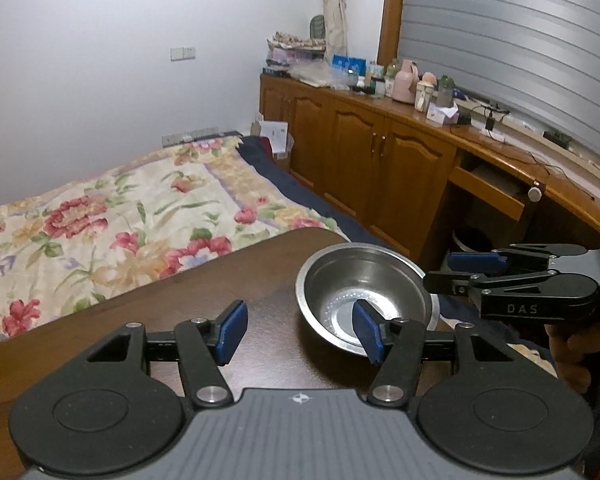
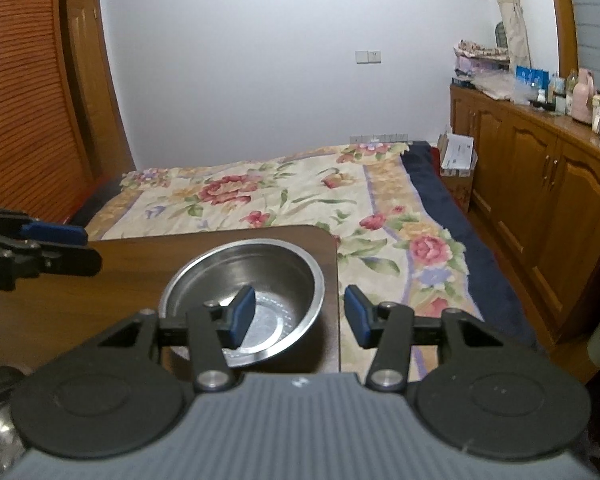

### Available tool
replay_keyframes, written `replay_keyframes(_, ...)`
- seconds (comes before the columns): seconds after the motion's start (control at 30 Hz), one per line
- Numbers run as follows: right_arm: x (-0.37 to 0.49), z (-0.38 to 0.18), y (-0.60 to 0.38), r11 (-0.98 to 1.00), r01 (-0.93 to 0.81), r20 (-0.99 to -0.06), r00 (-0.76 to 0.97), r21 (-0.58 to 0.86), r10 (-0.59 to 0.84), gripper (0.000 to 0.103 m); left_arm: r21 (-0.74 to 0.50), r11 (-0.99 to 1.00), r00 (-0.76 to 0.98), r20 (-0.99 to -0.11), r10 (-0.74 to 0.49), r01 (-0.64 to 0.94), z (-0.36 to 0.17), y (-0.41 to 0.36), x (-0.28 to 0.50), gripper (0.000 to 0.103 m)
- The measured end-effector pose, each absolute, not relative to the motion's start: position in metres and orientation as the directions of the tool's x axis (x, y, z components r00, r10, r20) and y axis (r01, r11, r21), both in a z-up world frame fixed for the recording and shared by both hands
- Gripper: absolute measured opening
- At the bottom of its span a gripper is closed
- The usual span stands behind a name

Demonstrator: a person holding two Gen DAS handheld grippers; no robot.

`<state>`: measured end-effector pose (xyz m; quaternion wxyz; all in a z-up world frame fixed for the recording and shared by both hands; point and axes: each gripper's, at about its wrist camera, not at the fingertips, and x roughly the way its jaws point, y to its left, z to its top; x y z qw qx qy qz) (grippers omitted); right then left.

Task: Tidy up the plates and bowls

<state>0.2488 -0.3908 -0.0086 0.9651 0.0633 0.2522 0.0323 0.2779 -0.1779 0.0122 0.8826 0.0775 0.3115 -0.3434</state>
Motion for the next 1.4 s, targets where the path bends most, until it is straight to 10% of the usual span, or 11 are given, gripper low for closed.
replay_keyframes(0.93,0.267,-0.031,-0.394,0.963,-0.008,-0.529,0.834,0.271,0.156,0.046,-0.171,0.704,0.422,-0.695,-0.582,0.689,-0.022,-0.212,0.324,0.04)
replay_keyframes(1.4,0.271,-0.035,-0.393,0.942,-0.006,-0.54,0.818,0.335,0.197,0.026,-0.189,0.706,0.406,-0.706,-0.581,0.682,-0.024,-0.21,0.323,0.021)
